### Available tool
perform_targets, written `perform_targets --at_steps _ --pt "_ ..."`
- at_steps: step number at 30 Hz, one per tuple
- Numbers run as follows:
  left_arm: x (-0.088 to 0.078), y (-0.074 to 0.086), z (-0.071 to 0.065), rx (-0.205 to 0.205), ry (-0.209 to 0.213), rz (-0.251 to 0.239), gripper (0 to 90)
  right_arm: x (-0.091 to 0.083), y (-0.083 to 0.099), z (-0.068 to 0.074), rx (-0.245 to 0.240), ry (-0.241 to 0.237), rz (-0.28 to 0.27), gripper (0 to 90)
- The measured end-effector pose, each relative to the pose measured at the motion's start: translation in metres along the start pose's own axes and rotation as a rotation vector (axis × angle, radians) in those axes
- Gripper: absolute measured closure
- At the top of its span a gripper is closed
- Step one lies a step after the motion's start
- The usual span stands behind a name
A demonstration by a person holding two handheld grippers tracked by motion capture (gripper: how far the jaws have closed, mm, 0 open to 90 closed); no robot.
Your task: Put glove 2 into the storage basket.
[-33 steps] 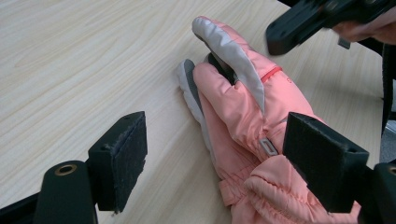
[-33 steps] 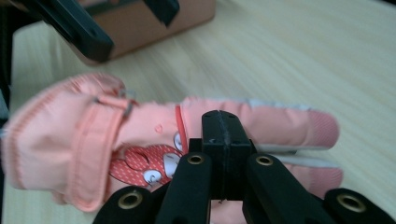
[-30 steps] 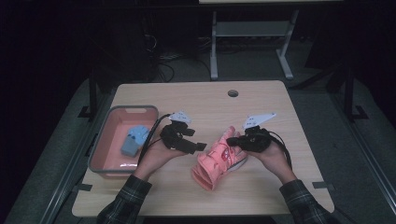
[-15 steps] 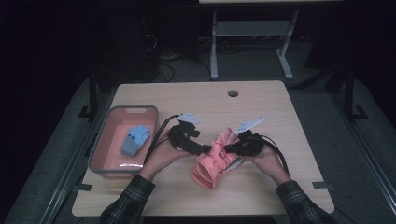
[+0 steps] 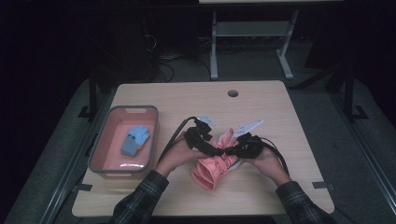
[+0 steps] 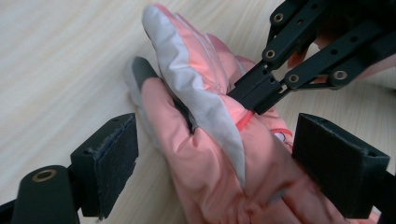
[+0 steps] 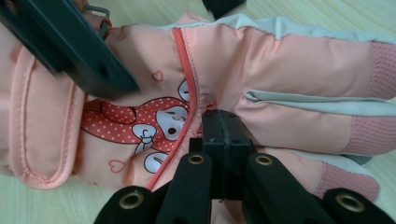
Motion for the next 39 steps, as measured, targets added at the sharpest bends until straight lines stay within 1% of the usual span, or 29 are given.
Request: perform_targets --at_steps 1,2,3,4,5,6,9,10,12,13,14,15,17,19,22,23,24,27,28,30,32,34,37,39 --pt "0.006 0.003 0.0 -0.004 0.006 0.015 13.8 0.0 0.001 0.001 0.002 -0.002 -0.001 90.0" --pt "0.008 0.003 0.0 -0.013 0.009 0.016 13.8 -0.001 0.001 0.001 0.002 -0.003 0.002 90.0" --pt "0.014 0.007 0.0 -0.019 0.023 0.039 13.8 -0.001 0.002 0.001 -0.005 0.002 0.003 90.0" --pt "0.017 0.009 0.0 -0.029 0.032 0.046 13.5 -0.001 0.003 0.002 -0.001 -0.002 -0.001 90.0" --pt "0.021 0.011 -0.001 -0.048 0.052 0.044 13.2 0.0 0.003 0.001 -0.007 -0.003 -0.003 90.0" --pt "0.022 0.013 -0.001 -0.06 0.065 0.051 13.0 -0.001 0.004 0.002 -0.008 -0.002 0.0 90.0" --pt "0.027 0.017 -0.001 -0.077 0.097 0.064 12.8 -0.001 0.005 0.003 -0.014 0.004 -0.002 90.0" --pt "0.029 0.019 -0.001 -0.088 0.109 0.076 12.7 0.0 0.006 0.003 -0.016 0.006 -0.002 90.0" --pt "0.031 0.021 -0.001 -0.097 0.12 0.092 12.5 0.0 0.006 0.004 -0.018 0.011 0.001 90.0" --pt "0.031 0.021 -0.001 -0.099 0.123 0.093 12.5 0.0 0.007 0.005 -0.017 0.012 0.0 90.0" --pt "0.032 0.021 -0.001 -0.11 0.131 0.093 12.5 0.0 0.007 0.005 -0.021 0.014 -0.001 90.0" --pt "0.032 0.023 0.0 -0.106 0.135 0.108 12.4 0.0 0.007 0.005 -0.026 0.018 -0.003 90.0" --pt "0.036 0.025 0.001 -0.147 0.159 0.102 12.3 0.001 0.007 0.005 -0.025 0.018 -0.002 90.0" --pt "0.036 0.026 0.001 -0.147 0.163 0.095 12.4 0.001 0.007 0.006 -0.032 0.018 -0.005 90.0" --pt "0.036 0.025 -0.001 -0.139 0.162 0.112 12.5 0.001 0.007 0.006 -0.033 0.018 -0.003 90.0" --pt "0.036 0.025 -0.002 -0.138 0.17 0.116 12.5 0.001 0.007 0.006 -0.033 0.018 -0.003 90.0" --pt "0.037 0.025 -0.003 -0.142 0.187 0.114 12.5 0.002 0.008 0.006 -0.033 0.018 -0.003 90.0" --pt "0.037 0.025 -0.005 -0.147 0.205 0.112 12.8 0.002 0.008 0.005 -0.044 0.022 -0.002 90.0" --pt "0.037 0.024 -0.005 -0.149 0.208 0.111 13.2 0.002 0.008 0.006 -0.036 0.016 -0.004 90.0" --pt "0.038 0.024 -0.006 -0.143 0.211 0.114 15.3 0.003 0.008 0.006 -0.036 0.017 -0.003 90.0" --pt "0.037 0.024 -0.006 -0.139 0.195 0.129 18.6 0.004 0.007 0.006 -0.041 0.017 -0.005 90.0" --pt "0.037 0.024 -0.006 -0.117 0.17 0.152 23.1 0.005 0.007 0.006 -0.034 0.017 -0.003 90.0" --pt "0.037 0.023 -0.004 -0.121 0.145 0.161 31.1 0.006 0.006 0.005 -0.043 0.024 -0.007 90.0" --pt "0.037 0.023 -0.003 -0.119 0.127 0.166 35.9 0.007 0.006 0.006 -0.039 0.026 -0.009 90.0"
Point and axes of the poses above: each handheld gripper's, and its own axes: x roughly forward along the jaws, y roughly out of its underside, z roughly to its left, the point moved 7 cm from there along x, roughly forward along the jaws, and after that the axes turned 2 degrees about x, right-handed, at the moved point
